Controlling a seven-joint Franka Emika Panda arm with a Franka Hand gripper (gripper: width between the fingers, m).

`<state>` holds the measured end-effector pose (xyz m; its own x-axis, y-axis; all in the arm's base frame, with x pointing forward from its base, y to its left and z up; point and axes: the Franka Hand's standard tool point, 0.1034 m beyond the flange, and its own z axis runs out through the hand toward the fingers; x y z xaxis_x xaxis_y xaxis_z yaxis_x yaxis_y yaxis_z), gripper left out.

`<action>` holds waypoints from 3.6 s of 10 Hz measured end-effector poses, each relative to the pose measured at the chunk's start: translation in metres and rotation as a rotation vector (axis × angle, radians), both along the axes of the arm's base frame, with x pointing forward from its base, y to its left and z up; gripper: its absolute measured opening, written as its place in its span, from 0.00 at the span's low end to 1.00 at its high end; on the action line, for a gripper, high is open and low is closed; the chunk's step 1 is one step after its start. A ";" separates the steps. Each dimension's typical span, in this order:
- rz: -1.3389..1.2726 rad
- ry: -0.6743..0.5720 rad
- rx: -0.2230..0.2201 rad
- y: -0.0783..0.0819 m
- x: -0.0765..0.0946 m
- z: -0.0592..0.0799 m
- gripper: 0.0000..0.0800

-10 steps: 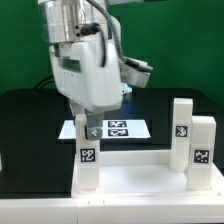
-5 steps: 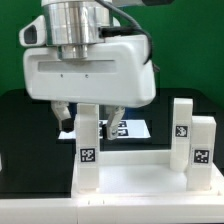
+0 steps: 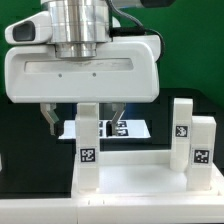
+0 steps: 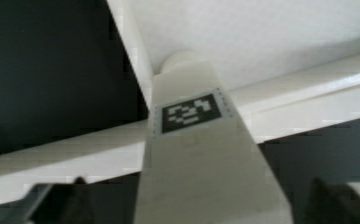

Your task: Assemble desk

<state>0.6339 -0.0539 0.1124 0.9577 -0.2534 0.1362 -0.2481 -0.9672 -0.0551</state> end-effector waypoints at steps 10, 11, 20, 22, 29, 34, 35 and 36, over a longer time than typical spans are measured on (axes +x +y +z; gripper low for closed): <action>-1.088 0.030 0.217 -0.008 -0.008 -0.003 0.36; -1.200 0.046 0.255 -0.009 -0.009 -0.003 0.36; -0.678 0.031 0.136 0.009 -0.007 -0.011 0.81; -0.552 0.027 0.115 0.007 -0.007 -0.011 0.81; -0.184 0.021 0.034 -0.002 0.000 -0.008 0.53; -0.688 0.037 0.093 -0.004 -0.002 -0.007 0.36; -0.889 0.049 0.140 -0.007 -0.004 -0.008 0.36; -1.054 0.056 0.172 -0.006 -0.005 -0.009 0.36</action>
Offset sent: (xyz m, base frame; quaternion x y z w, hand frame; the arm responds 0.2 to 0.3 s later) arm 0.0000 0.0000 0.0000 0.0000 0.0000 0.1938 0.9810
